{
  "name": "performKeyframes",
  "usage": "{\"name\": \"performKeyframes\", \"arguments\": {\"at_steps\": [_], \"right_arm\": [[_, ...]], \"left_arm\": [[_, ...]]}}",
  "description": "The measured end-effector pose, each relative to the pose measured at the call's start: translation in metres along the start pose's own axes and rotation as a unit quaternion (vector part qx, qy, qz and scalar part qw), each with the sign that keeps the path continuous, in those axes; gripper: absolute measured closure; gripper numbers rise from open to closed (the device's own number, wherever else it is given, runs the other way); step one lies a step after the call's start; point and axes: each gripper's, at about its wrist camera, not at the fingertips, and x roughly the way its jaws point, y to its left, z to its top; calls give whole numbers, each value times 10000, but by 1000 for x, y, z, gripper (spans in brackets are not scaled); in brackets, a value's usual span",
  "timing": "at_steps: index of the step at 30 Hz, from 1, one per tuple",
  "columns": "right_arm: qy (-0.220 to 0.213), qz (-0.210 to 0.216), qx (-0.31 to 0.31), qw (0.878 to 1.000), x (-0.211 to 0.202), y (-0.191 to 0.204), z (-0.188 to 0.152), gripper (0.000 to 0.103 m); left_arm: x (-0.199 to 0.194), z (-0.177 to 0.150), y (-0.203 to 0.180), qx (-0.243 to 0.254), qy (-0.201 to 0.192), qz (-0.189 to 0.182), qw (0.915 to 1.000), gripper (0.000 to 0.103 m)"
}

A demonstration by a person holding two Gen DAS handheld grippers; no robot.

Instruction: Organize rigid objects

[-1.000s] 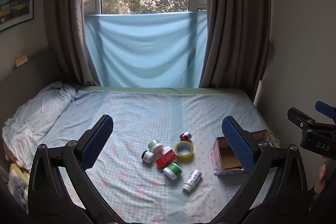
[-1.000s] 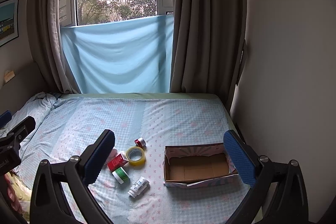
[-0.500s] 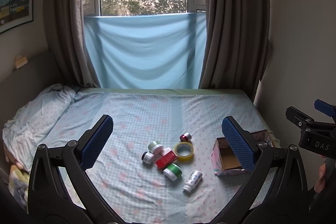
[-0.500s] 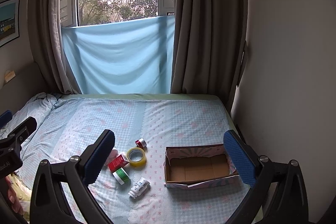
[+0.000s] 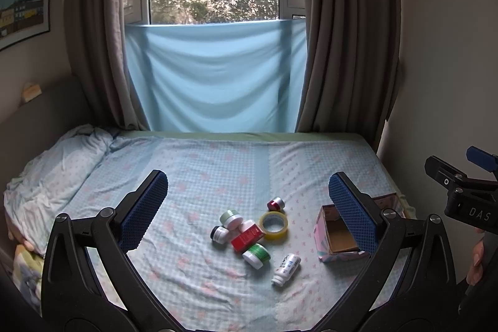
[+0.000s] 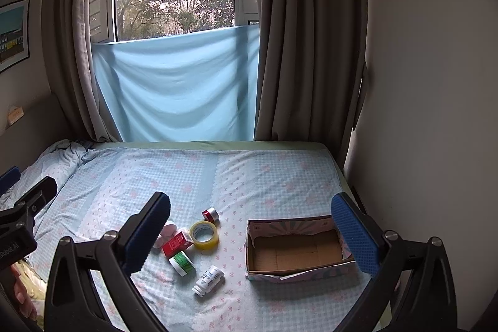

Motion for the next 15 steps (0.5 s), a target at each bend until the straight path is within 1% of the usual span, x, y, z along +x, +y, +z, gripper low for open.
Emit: {"name": "performKeyframes", "arguments": {"at_steps": [15], "right_arm": [[-25,-60,42,10000,1,-1,3,0]], "left_arm": [[0,2,1,-58,19,197,9998,0]]}}
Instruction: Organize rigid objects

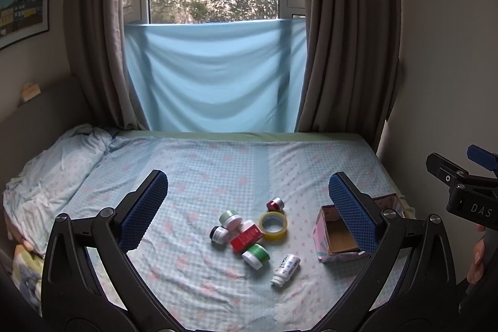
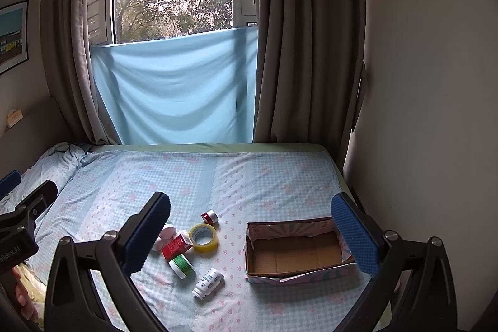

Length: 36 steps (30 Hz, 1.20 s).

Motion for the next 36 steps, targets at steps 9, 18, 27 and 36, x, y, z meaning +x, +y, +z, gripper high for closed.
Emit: {"name": "performKeyframes", "arguments": {"at_steps": [9,18,27,36], "right_arm": [[33,52,-28,10000,2,2,0,0],[231,335,-65,9992,20,2,-6,0],[1023,397,227,9937,70,33,-47,0],[2131,-260,1122,9702,145,76,-105,0]], "left_arm": [[-2,1,0,-112,104,169,9997,0],[16,-3,15,-527,516,524,9959,0],[73,-42,91,-1050,1360,545,9836,0],[186,-88,169,-685,2370,43,9691,0]]}}
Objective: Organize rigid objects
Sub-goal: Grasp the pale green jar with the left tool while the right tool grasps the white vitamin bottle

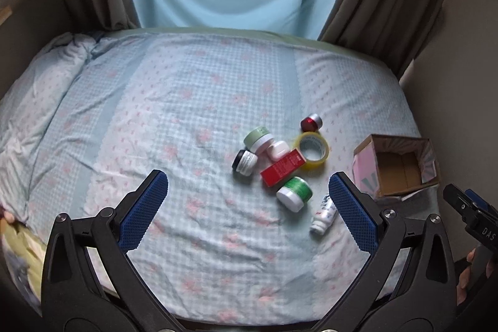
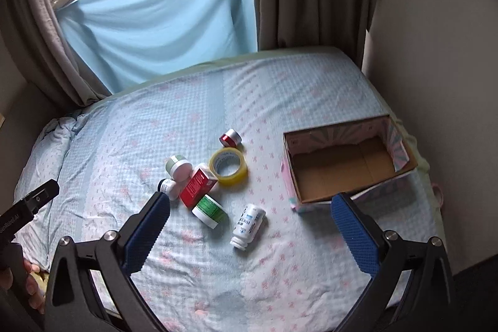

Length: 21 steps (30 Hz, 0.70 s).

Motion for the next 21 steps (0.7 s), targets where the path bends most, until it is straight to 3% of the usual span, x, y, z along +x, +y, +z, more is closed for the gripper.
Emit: {"name": "performKeyframes", "arguments": {"at_steps": [5,11,15,21], "right_arm": [[301,-271,795,9960,56,8,-17,0],[631,-674,1426,9855,124,4,-34,0],[1029,-881,1722,9757,172,-5,-46,0],[1756,-1085,1914,9596,235,-18,-66,0]], "left_arm": [[78,19,24,394,379,-195,9983,1],[178,43,21,1105,699,-318,9909,1],[243,53,7,1472,1015,-425,9830,1],[325,53,-22,2143,1529,-458,9636,3]]}}
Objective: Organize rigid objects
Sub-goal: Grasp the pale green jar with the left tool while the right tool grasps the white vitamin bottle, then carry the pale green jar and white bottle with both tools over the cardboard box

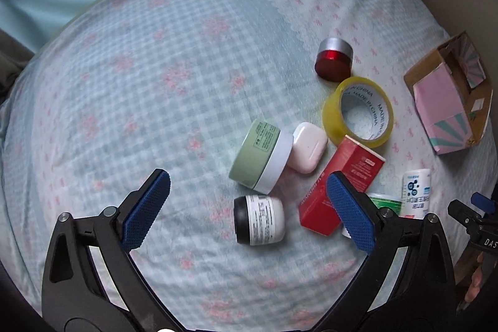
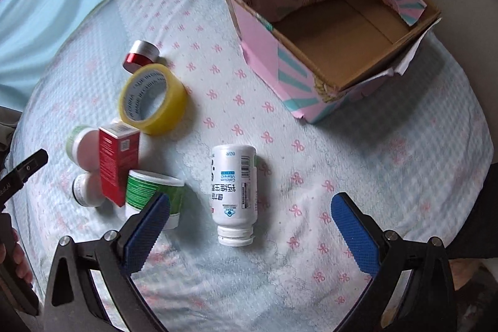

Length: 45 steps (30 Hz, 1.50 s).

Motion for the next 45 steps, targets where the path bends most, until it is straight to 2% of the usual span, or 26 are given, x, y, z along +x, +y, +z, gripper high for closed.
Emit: {"name": "performKeyframes", "arguments": {"at_steps": [5,9,11,13,15,20,23,24,25,36,45], "right_arm": [[430,-322,-35,9986,34,4,5,4],[735,-338,11,9967,54,7,6,11],[847,-377,5,9957,61,10,6,18],[961,-351,42,9947,68,12,6,22],[1048,-337,96,9939,72,14,6,29],[1171,-408,134,9922,76,18,6,32],[1305,-403,102,9906,77,21,5,48],[1343,-449,62,9899,77,23,4,56],[1353,-501,25,9895,75,24,2,57],[1285,-456,3,9907,46,22,-16,57],[1047,-353,-211,9937,-1,26,-28,57]], "left_arm": [[51,11,-4,255,607,-5,9978,12],[76,13,-8,444,916,30,9948,13],[85,13,-10,561,1048,25,9929,19],[93,13,-12,649,1205,-8,9906,31],[99,12,-12,661,1313,-50,9891,35],[104,15,-13,744,1407,-109,9872,47],[107,16,-15,778,1491,-277,9854,60],[107,15,-15,781,1482,-267,9855,60],[106,15,-16,804,1477,-253,9854,61],[94,4,-6,596,1263,-248,9899,63],[49,-5,15,200,851,-291,9957,63]]}}
